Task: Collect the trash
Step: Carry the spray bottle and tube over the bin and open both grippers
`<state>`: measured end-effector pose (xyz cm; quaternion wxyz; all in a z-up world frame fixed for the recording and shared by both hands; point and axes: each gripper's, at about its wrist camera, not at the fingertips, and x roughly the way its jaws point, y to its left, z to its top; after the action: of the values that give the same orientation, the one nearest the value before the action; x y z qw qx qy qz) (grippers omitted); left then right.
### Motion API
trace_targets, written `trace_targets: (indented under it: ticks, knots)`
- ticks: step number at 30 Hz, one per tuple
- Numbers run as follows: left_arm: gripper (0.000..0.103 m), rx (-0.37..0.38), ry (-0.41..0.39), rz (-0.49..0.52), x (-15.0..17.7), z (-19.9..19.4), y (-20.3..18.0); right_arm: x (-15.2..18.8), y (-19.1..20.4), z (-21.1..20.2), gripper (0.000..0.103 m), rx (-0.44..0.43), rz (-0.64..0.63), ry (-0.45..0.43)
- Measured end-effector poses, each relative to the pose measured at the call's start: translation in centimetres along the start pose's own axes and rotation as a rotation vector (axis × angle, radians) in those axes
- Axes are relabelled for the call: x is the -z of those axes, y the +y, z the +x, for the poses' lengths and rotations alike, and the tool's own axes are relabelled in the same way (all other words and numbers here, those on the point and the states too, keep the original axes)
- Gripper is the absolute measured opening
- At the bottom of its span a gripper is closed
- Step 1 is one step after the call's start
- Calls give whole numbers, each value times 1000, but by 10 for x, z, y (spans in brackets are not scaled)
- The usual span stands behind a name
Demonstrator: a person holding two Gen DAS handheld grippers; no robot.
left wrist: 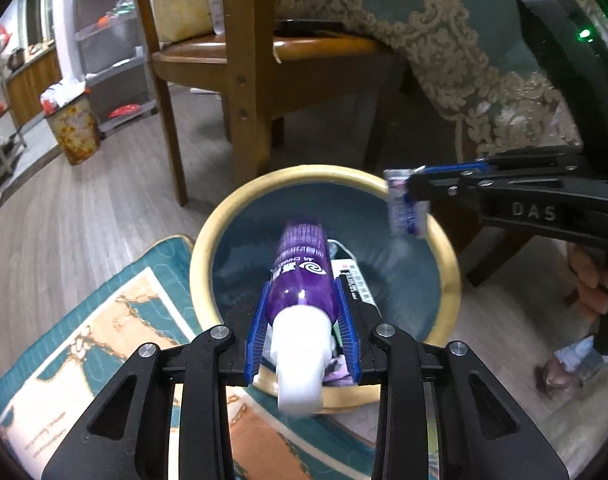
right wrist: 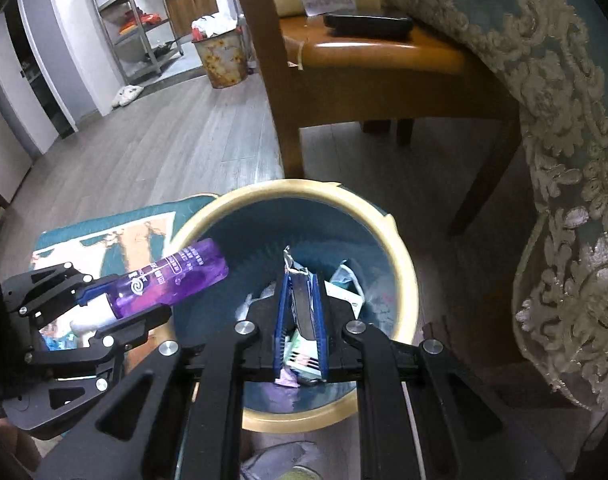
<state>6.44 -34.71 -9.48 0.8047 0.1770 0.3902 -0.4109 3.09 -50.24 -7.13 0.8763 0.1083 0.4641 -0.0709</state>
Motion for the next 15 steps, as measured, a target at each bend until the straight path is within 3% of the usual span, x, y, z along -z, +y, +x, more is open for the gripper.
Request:
trace_targets:
  ticks: [3,4,6,9,12,15]
  knots:
    - [52,-6,-11,-15,0,-1,3,-3,-3,-1,16,2,19,-9]
    - [55,-11,-14,-20,0,-3,5,-3,-4,-2,23,2,25,-15]
    - [56,-8,-20,-33,1,-7,10,-5,-4,-4,34,-2,35,-21]
    - [61,-26,-21,-44,2,-13,16,-7,-1,-6,38,-7,34,-25]
    - [66,-44,-31,-45,4,-25,21,-9,5,-11,51,-5,24,-38]
    - [81,-68,-46,-37,6,-40,25,-11,13,-16,56,-2,10,-44]
